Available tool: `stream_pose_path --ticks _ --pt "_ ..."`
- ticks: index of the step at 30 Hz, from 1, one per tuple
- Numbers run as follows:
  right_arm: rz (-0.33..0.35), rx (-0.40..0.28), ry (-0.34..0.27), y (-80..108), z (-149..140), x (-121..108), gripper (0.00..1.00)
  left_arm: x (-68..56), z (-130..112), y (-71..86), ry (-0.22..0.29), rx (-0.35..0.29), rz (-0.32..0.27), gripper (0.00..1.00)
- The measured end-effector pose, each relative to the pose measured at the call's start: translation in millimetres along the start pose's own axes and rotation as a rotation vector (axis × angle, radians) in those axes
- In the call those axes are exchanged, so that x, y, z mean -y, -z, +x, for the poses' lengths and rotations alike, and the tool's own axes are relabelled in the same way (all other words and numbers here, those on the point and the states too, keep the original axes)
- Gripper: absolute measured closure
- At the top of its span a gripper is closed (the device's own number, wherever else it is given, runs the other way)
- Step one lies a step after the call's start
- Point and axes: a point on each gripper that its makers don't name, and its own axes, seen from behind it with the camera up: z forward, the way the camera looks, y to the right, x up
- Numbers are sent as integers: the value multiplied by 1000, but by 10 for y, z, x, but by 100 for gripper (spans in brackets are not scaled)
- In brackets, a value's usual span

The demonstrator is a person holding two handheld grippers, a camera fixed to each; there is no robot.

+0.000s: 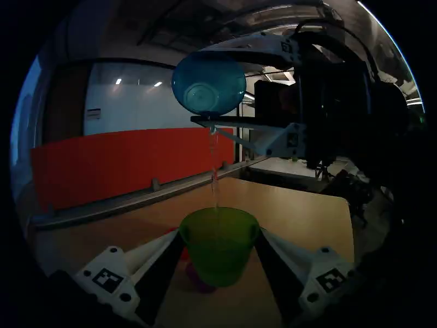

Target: Pour water

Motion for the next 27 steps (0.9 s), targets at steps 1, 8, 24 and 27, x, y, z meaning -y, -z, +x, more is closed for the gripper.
stream_pose_path --ticks 1,8,24,27 --pt "-1 0 6 2 11 -3 9 1 0 -3 0 0 0 14" --pt "-6 -5 52 13 100 -8 9 -5 6 -15 3 -4 -1 14" --pt "-6 -30 33 25 203 18 9 10 25 6 4 -9 4 14" --pt "-4 -37 -17 36 197 13 9 12 25 5 2 -9 5 14"
